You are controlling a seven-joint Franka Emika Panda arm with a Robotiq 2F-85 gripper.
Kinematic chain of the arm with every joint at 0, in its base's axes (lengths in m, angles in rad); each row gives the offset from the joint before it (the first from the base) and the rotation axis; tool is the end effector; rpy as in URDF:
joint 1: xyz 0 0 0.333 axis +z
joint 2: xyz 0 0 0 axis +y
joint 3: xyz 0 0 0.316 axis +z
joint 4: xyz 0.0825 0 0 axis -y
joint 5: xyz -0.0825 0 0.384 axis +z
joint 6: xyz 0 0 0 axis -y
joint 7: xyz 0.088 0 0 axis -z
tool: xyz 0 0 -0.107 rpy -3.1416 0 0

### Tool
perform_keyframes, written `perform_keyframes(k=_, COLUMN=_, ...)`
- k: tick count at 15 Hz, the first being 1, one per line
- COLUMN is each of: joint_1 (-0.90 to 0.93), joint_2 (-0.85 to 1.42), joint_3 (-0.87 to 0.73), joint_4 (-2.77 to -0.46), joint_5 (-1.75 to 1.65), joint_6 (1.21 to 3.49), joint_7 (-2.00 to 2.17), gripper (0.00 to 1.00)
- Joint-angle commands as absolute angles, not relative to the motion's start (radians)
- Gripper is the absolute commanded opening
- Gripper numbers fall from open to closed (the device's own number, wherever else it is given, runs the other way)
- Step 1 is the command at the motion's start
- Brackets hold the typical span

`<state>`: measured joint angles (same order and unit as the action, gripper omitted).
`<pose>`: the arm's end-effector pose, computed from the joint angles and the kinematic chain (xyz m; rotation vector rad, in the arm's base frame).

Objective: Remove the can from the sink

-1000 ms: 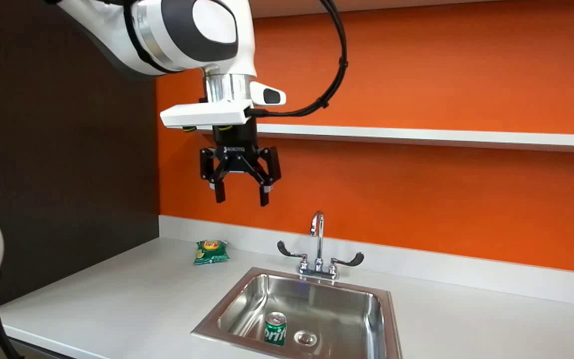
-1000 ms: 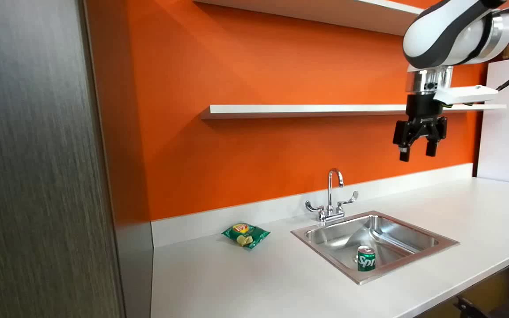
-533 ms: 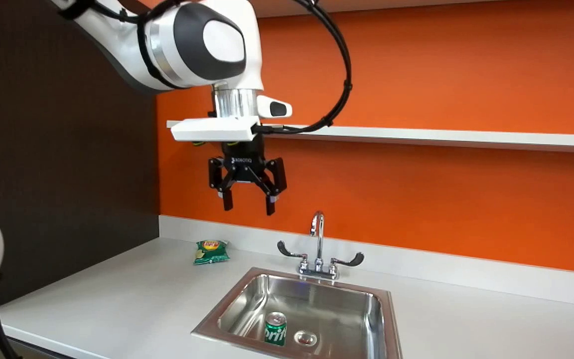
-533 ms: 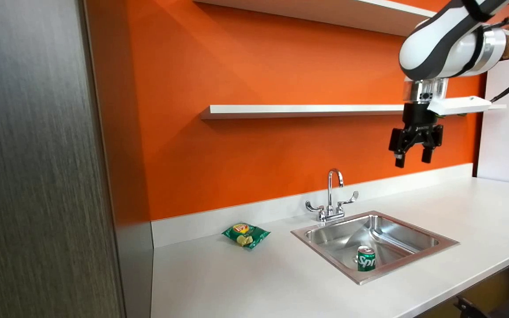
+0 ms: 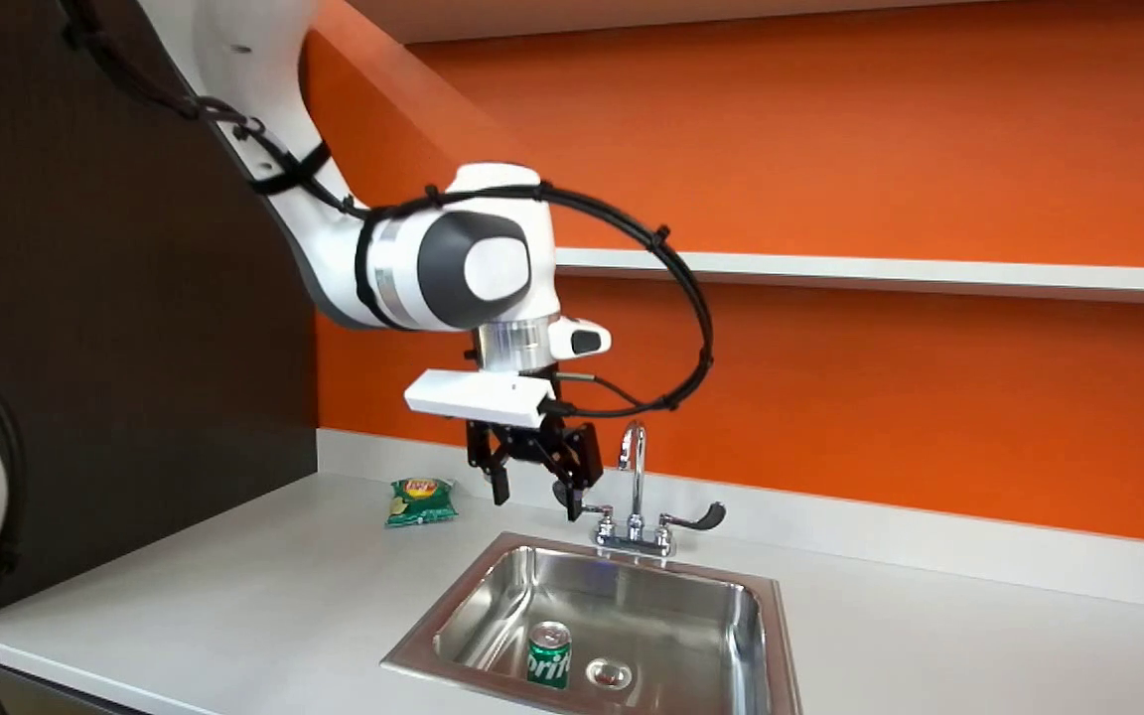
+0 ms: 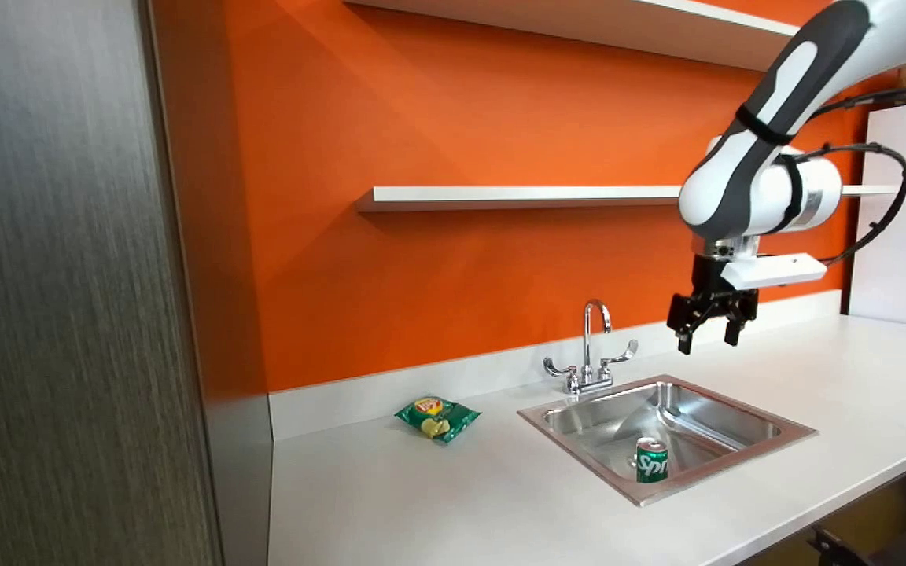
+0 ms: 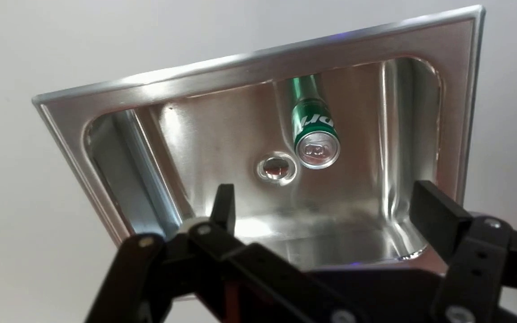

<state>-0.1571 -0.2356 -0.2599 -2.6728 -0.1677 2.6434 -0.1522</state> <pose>0.3922 -0.1656 0.3304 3.0334 -0.1893 0.2812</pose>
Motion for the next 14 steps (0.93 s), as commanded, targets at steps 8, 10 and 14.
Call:
perform_keyframes(k=8, joint_1=-0.174, joint_2=0.231, joint_3=-0.201, joint_4=-2.488, joint_5=0.037, joint_6=2.894, joint_7=-0.109, gripper=1.0)
perform_keyframes(k=10, joint_1=-0.176, joint_2=0.293, joint_3=-0.182, joint_4=-2.447, joint_5=0.056, joint_6=2.907, joint_7=-0.101, gripper=1.0)
perform_keyframes(k=14, joint_1=-0.175, joint_2=0.399, joint_3=-0.155, joint_4=-2.373, joint_5=0.063, joint_6=2.918, joint_7=-0.075, gripper=1.0)
